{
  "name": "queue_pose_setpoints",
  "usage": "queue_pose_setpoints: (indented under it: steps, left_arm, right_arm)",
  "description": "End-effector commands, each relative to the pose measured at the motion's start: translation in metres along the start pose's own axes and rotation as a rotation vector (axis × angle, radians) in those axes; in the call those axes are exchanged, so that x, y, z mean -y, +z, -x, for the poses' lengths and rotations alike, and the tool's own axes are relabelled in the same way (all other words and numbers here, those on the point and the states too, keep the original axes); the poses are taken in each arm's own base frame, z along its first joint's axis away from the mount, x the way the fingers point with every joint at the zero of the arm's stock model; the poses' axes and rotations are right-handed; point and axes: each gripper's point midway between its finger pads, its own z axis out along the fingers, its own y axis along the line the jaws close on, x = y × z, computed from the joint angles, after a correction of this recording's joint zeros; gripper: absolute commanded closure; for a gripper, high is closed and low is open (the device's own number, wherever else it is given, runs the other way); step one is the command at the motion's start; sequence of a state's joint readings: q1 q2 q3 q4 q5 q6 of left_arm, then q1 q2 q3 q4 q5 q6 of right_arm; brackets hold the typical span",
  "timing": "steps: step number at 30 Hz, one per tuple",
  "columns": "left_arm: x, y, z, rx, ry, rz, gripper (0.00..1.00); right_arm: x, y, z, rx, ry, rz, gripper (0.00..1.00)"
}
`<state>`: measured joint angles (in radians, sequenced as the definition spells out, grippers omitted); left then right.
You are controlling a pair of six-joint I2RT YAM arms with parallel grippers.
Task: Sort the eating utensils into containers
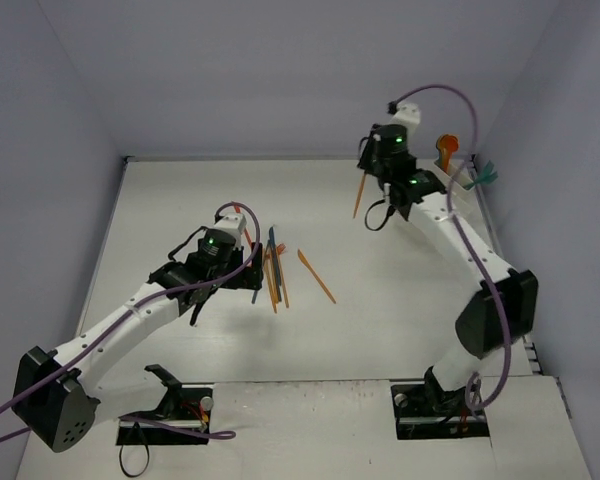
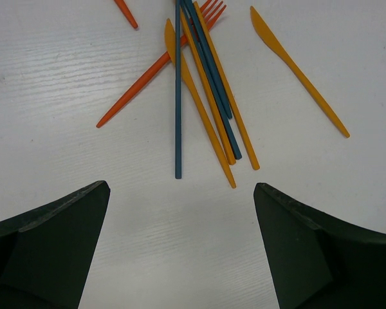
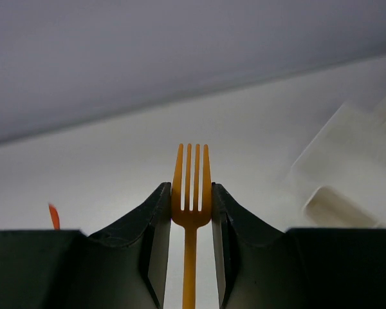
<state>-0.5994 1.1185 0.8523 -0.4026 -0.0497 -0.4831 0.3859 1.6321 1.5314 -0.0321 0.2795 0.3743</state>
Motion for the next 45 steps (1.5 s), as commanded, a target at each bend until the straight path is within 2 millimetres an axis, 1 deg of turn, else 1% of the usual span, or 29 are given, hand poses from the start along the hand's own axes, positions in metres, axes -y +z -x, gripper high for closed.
queue_pose_setpoints:
  steps: [1,2,4,6,7,8,9,10,12,15,18,19,20,22,24,25,26,28,29,30,32,34,36,39,41,45]
  left_arm:
    - [0.002,-0.006,0.023,0.097,-0.024,-0.014,0.06]
    - [0.001,-0.006,0.024,0.099,-0.026,-0.015,0.06]
    - [0.0,-0.006,0.023,0.1,-0.025,-0.014,0.06]
    - [0.0,-0.006,0.023,0.1,-0.026,-0.011,0.06]
    - [-0.001,-0.006,0.023,0.098,-0.026,-0.01,0.06]
    - [-0.001,-0.006,0.023,0.098,-0.026,-0.01,0.06]
    - [-0.001,-0.007,0.023,0.102,-0.026,-0.011,0.06]
    - [-0.002,-0.007,0.022,0.104,-0.028,-0.01,0.06]
    - [-0.002,-0.007,0.021,0.105,-0.031,-0.013,0.06]
    - [-0.002,-0.008,0.02,0.109,-0.031,-0.015,0.06]
    - [-0.003,-0.008,0.02,0.113,-0.027,-0.016,0.06]
    - [-0.003,-0.008,0.021,0.116,-0.025,-0.018,0.06]
    - [-0.002,-0.008,0.021,0.117,-0.022,-0.02,0.06]
    - [-0.002,-0.006,0.021,0.112,-0.018,-0.018,0.06]
    - [-0.001,-0.005,0.022,0.108,-0.015,-0.018,0.06]
    - [-0.001,-0.004,0.023,0.107,-0.016,-0.019,0.06]
    - [0.0,-0.003,0.022,0.101,-0.014,-0.022,0.06]
    - [0.0,0.0,0.021,0.092,-0.009,-0.017,0.06]
    - [0.0,0.001,0.021,0.088,-0.007,-0.016,0.06]
    - [0.0,0.002,0.02,0.084,-0.006,-0.015,0.06]
    - [-0.001,0.005,0.019,0.073,-0.003,-0.012,0.06]
    - [-0.001,0.007,0.019,0.066,-0.002,-0.008,0.06]
    - [0.0,0.011,0.02,0.058,0.002,-0.007,0.06]
    - [0.002,0.013,0.021,0.05,0.006,-0.013,0.06]
    - [0.003,0.015,0.022,0.046,0.006,-0.013,0.06]
    - [0.003,0.016,0.021,0.042,0.004,-0.013,0.06]
  right_arm:
    - [0.065,-0.039,0.1,0.324,0.007,-0.072,1.0]
    - [0.08,-0.038,0.102,0.347,0.009,-0.089,1.0]
    - [0.1,-0.05,0.123,0.433,0.032,-0.09,1.0]
    - [0.133,-0.056,0.132,0.484,0.042,-0.11,1.0]
    - [0.145,-0.06,0.139,0.523,0.045,-0.119,1.0]
    - [0.145,-0.063,0.146,0.557,0.049,-0.112,1.0]
    - [0.168,-0.065,0.151,0.588,0.051,-0.146,1.0]
    - [0.185,-0.067,0.156,0.619,0.053,-0.169,1.0]
    - [0.201,-0.068,0.166,0.681,0.055,-0.182,1.0]
    - [0.221,-0.064,0.173,0.736,0.073,-0.191,1.0]
    - [0.239,-0.05,0.175,0.773,0.083,-0.196,1.0]
    - [0.24,-0.05,0.181,0.801,0.084,-0.192,1.0]
    - [0.244,-0.044,0.18,0.809,0.09,-0.193,1.0]
    - [0.252,-0.027,0.174,0.806,0.101,-0.199,1.0]
    - [0.257,-0.015,0.172,0.824,0.104,-0.205,1.0]
    - [0.259,-0.014,0.174,0.846,0.105,-0.207,1.0]
    - [0.263,-0.006,0.17,0.847,0.105,-0.215,1.0]
    - [0.267,0.0,0.172,0.869,0.104,-0.225,1.0]
    - [0.269,0.005,0.169,0.866,0.105,-0.232,1.0]
    - [0.271,0.009,0.168,0.865,0.105,-0.234,1.0]
    - [0.272,0.016,0.173,0.886,0.101,-0.227,1.0]
    - [0.274,0.024,0.17,0.882,0.1,-0.229,1.0]
    - [0.276,0.029,0.169,0.882,0.094,-0.231,1.0]
    - [0.281,0.029,0.166,0.888,0.092,-0.253,1.0]
    - [0.286,0.028,0.164,0.895,0.099,-0.262,1.0]
    - [0.29,0.023,0.168,0.922,0.115,-0.266,1.0]
